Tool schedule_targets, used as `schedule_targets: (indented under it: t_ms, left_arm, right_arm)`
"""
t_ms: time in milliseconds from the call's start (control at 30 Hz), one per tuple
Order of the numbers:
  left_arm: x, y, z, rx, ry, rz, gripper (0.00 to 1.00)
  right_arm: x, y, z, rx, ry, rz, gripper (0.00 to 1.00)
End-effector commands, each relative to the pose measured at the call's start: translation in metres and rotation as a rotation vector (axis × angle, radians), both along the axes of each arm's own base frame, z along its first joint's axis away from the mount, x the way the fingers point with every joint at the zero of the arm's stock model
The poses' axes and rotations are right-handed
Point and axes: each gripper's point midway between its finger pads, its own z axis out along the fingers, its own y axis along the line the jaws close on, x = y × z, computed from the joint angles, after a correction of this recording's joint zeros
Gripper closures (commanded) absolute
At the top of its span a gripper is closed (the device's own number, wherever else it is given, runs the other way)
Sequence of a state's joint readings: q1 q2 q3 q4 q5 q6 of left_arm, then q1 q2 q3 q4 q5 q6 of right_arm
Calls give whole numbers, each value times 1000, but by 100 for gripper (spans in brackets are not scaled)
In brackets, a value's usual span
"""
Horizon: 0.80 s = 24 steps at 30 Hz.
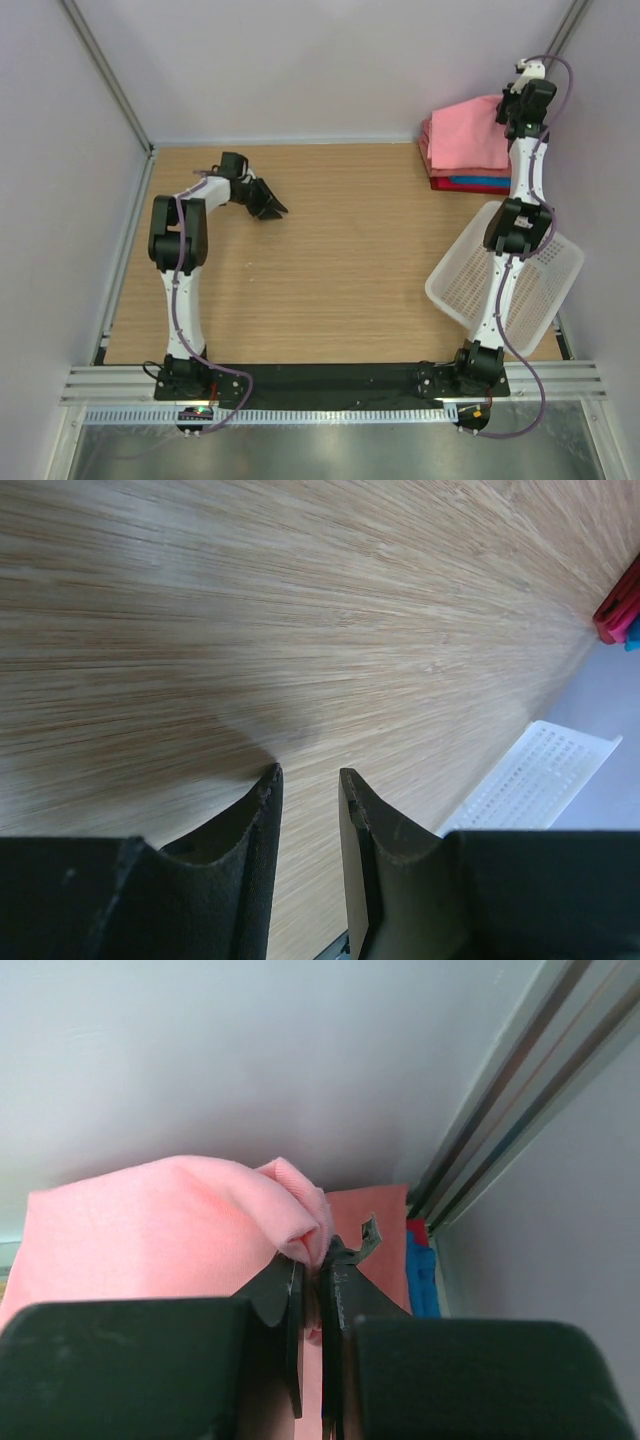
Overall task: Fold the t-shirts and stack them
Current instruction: Neatly place the folded tshirt to the corner
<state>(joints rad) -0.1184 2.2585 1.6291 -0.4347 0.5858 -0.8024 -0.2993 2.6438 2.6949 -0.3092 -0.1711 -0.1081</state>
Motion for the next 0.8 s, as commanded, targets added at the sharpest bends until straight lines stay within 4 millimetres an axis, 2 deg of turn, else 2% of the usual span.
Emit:
schedule_targets:
  t_ms: [0, 67, 133, 167, 200, 233, 333, 367, 400, 433, 500, 533, 567, 600, 667, 700, 733, 767]
  left_arm:
    - [7, -5, 8, -18, -11, -4, 69]
    - [7, -5, 8, -17, -13, -6, 69]
    - [7, -5, 11, -13, -18, -8, 69]
    - [8, -4, 14, -12, -24, -8, 69]
    - [7, -3, 15, -2, -22, -6, 69]
    - [7, -2, 17, -1, -25, -6, 69]
    - [8, -3, 34, 0, -44, -14, 69]
    - [9, -2, 41, 5, -57, -15, 69]
    - [11, -2, 50, 9, -67, -16, 69]
    - [13, -2, 63, 10, -93, -19, 69]
    - [11, 0, 74, 20, -111, -18, 69]
    - [10, 1, 89, 19, -140, -16, 69]
    - [8, 2, 92, 24, -150, -16, 69]
    - [5, 3, 95, 24, -155, -14, 69]
    - [-6, 1, 108, 7, -169, -23, 69]
    - [-8, 1, 114, 3, -177, -24, 69]
    - [-11, 1, 120, 1, -189, -24, 69]
    - [-15, 3, 136, -3, -220, -21, 69]
  right_arm:
    - [0, -25, 58, -50, -158, -42, 99]
    - [3, -27, 47, -49, -149, -44, 99]
    - [3, -31, 46, -32, -156, -64, 96]
    - [3, -34, 45, -24, -157, -81, 89]
    - [2, -35, 48, -14, -164, -89, 66]
    - [3, -34, 54, -8, -184, -91, 55]
    - [0, -29, 71, 32, -215, -87, 41]
    - [-4, -26, 85, 69, -236, -92, 36]
    - [-6, -24, 90, 86, -240, -91, 18]
    - [-7, -18, 96, 107, -247, -75, 16]
    - [-14, -4, 111, 142, -244, -56, 14]
    - [-16, 2, 114, 152, -234, -52, 14]
    - [-19, 9, 102, 169, -187, -47, 15]
    - [-26, 17, 115, 184, -189, -42, 21]
    - [-32, 45, 103, 228, -114, -13, 25]
    - [-36, 57, 103, 242, -89, -8, 25]
    - [-50, 70, 114, 256, -60, -10, 25]
    - [-54, 88, 106, 268, -20, -32, 25]
